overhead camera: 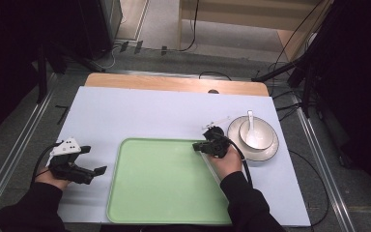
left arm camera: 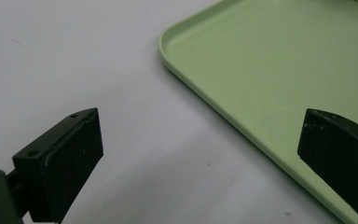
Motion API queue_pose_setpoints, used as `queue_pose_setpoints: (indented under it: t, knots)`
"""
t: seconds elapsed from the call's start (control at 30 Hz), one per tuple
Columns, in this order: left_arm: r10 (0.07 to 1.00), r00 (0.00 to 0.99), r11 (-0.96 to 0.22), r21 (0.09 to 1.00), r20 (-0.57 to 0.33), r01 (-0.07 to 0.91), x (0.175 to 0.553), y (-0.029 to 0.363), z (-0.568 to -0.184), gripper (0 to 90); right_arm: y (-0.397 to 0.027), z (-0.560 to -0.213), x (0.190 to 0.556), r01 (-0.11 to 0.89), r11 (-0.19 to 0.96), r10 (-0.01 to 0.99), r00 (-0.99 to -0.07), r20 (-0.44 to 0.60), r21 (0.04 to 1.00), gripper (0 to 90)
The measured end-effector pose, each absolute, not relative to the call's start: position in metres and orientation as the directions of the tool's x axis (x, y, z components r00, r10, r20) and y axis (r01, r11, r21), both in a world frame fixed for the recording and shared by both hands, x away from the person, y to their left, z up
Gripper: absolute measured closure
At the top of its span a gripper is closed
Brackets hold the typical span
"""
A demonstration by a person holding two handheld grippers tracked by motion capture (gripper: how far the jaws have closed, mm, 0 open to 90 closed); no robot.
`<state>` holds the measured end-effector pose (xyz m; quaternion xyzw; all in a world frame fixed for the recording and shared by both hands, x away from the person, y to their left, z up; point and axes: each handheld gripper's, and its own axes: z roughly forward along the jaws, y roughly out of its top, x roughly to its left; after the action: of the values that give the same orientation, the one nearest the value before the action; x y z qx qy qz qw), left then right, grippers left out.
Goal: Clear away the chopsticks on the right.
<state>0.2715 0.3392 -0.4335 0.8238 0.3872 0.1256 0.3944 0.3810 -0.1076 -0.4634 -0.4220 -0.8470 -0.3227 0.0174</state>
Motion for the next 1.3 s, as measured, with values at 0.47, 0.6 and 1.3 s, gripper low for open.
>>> queue_pose_setpoints:
  t: [0.47,0.6,1.3]
  knots:
    - [0.736,0.669,-0.387,0.748,-0.101,0.539,0.272,0.339,-0.433,0.0,-0.146,-0.466,0.377,0.752,0.363,0.752,-0.585,0.303,0.551,86.8]
    - [0.734,0.672,-0.395,0.743,-0.099,0.540,0.272,0.338,-0.434,0.0,-0.148,-0.466,0.379,0.758,0.348,0.765,-0.569,0.300,0.551,86.7]
    - [0.739,0.667,-0.393,0.745,-0.092,0.538,0.272,0.341,-0.435,0.0,-0.159,-0.418,0.383,0.713,0.301,0.692,-0.620,0.370,0.633,43.0]
